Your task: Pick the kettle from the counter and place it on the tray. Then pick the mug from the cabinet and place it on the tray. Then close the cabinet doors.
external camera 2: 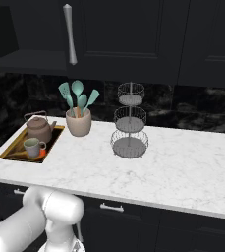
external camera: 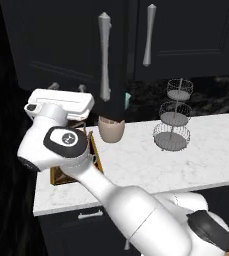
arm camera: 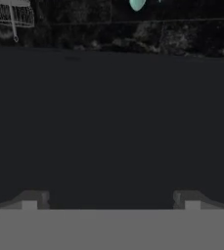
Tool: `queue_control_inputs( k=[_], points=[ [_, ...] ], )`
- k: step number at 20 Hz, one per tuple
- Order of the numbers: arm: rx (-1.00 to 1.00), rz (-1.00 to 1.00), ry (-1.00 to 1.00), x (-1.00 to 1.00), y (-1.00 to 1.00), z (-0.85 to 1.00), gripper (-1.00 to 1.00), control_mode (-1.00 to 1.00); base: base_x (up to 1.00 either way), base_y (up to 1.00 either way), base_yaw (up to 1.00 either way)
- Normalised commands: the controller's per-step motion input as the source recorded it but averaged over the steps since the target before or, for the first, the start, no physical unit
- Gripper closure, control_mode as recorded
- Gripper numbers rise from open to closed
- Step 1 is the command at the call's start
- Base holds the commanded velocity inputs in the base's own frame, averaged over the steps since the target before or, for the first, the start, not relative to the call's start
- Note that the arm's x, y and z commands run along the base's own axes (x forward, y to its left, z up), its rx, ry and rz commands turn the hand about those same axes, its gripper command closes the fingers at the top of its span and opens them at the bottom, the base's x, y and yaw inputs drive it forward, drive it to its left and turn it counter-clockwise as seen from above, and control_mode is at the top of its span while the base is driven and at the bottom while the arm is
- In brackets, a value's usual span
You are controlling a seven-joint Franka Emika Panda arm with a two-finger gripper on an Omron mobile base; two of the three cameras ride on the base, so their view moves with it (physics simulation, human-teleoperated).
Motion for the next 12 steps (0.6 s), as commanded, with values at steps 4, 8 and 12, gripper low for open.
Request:
queue_control_inputs(
  k=[4,8,12],
  points=[
    [0.32,0.3,0.05,0.69,-0.47,0.04,-1.0,-1.0,0.0,0.0,0.0],
    [0.29,0.32,0.05,0.79,-0.44,0.0,-1.0,-1.0,0.0,0.0,0.0],
    [0.3,0.33,0.09,0.88,-0.45,0.0,-1.0,-1.0,0.0,0.0,0.0]
  ],
)
